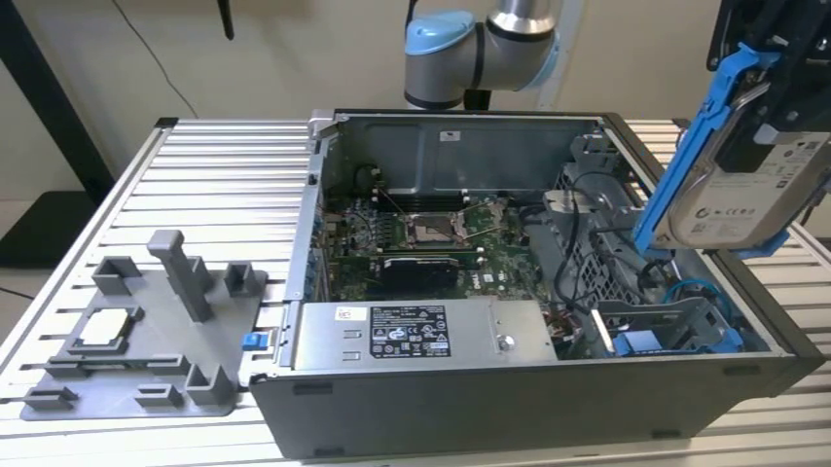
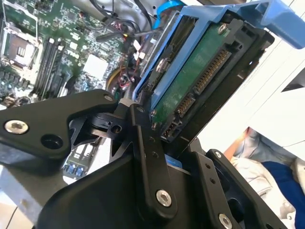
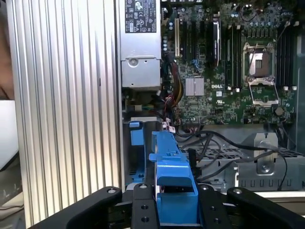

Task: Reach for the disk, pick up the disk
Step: 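Pick up the disk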

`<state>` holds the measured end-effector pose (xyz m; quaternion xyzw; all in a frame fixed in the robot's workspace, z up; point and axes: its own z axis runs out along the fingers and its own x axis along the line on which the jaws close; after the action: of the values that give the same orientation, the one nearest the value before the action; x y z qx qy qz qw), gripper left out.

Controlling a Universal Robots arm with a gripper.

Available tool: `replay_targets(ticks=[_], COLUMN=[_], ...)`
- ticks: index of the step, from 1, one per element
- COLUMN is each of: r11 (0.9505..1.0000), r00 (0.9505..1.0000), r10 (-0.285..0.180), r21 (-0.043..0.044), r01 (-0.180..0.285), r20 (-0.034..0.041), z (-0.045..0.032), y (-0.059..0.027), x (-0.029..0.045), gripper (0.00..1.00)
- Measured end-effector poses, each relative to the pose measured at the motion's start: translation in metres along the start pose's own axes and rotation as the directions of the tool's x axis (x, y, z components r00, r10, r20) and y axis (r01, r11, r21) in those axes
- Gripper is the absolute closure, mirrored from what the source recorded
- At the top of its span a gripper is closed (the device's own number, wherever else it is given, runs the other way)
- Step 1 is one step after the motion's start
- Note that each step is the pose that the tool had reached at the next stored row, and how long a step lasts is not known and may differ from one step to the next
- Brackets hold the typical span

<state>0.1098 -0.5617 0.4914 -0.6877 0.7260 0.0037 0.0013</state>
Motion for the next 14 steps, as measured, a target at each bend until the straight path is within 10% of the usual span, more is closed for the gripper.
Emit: replay_targets(ticks=[14], r11=[1.0000], r00=[1.0000], r10=[0.000], r21=[0.0001], r01=[0.000], r20=[0.0001], z=[0.0250], y=[0.0087], x=[0.0090], gripper=[1.00])
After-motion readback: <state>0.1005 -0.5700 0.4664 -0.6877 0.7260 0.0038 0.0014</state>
